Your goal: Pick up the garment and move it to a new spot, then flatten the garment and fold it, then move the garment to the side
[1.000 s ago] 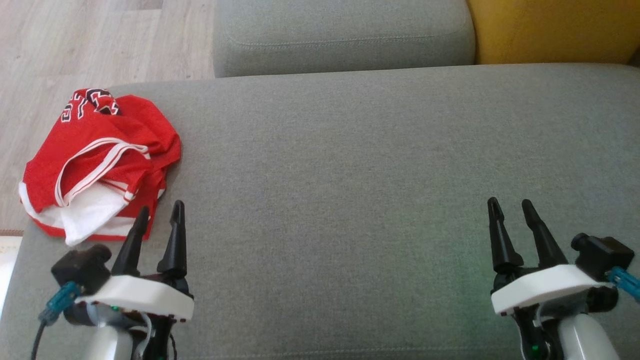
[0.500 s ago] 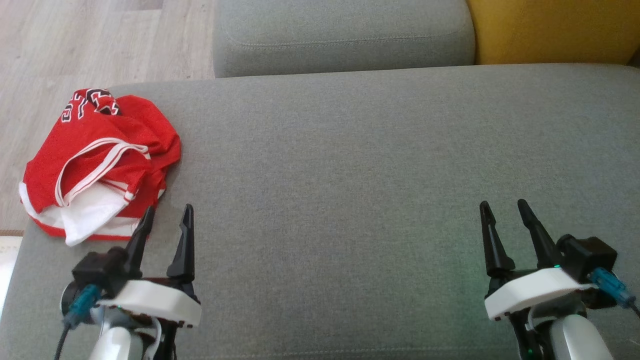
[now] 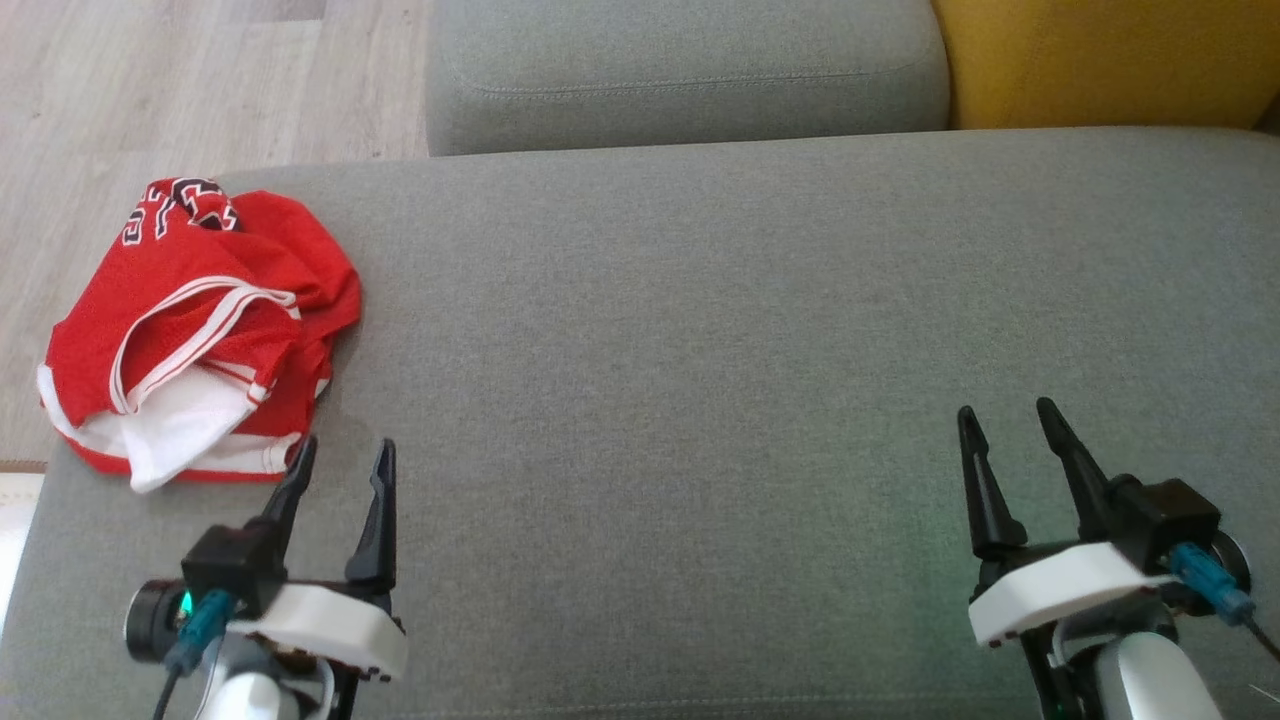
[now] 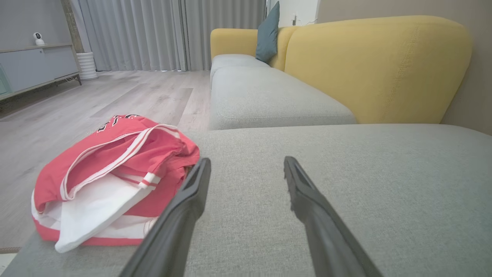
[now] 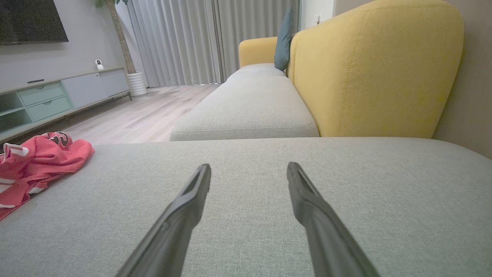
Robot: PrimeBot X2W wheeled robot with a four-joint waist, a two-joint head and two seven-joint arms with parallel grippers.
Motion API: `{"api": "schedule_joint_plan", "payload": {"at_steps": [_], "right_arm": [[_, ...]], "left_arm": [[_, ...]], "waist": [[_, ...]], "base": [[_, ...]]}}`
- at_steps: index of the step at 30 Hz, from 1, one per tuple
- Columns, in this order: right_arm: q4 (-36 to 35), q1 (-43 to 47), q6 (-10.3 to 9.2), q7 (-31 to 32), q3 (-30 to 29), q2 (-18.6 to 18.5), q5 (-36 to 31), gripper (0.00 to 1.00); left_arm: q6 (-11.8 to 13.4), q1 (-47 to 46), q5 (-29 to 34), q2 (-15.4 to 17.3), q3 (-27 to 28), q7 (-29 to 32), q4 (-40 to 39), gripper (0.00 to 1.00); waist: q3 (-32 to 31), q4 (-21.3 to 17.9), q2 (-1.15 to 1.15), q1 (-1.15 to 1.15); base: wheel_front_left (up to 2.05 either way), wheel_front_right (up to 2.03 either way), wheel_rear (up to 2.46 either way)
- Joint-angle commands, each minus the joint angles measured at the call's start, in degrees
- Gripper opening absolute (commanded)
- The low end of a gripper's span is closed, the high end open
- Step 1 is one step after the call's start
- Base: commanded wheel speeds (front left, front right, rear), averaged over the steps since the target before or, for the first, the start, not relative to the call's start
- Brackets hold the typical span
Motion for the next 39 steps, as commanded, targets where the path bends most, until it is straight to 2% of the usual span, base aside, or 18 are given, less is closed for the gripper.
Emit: {"api": "schedule_joint_plan", "payload": {"at_steps": [1, 6, 28, 34, 39], "right_arm": [[-1.8, -0.79, -0.04, -0.68, 0.98, -0.15, 0.48, 1.0], [-1.37, -0.72, -0.04, -1.15, 0.58, -0.15, 2.6, 1.0], [-1.03, -1.06, -0.04, -0.96, 0.54, -0.14, 2.57, 1.0], [-1.81, -0.87, -0.04, -0.72, 0.54, -0.14, 2.44, 1.0], [-2.31, -0.77, -0.04, -0.4, 1.32, -0.14, 2.84, 1.0]], "left_arm": [[0.41, -1.87, 0.2, 0.32, 1.9, -0.7, -1.47, 1.0], [0.58, -2.07, -0.27, 0.2, 2.01, -0.7, -0.58, 1.0], [1.66, -2.55, 0.17, 0.41, 1.63, -0.7, -0.5, 1.0], [1.99, -3.24, 0.17, 0.63, 1.74, -0.7, -0.33, 1.0], [2.43, -3.73, 0.1, 1.02, 2.28, -0.7, -0.38, 1.0]], "waist": [[0.04, 0.01, 0.0, 0.0], [0.1, 0.05, 0.0, 0.0], [0.23, 0.61, 0.0, 0.0], [0.22, 2.67, 0.0, 0.0], [0.05, 6.11, 0.0, 0.0]], "base": [[0.0, 0.0, 0.0], [0.0, 0.0, 0.0], [0.0, 0.0, 0.0], [0.0, 0.0, 0.0], [0.0, 0.0, 0.0]]}}
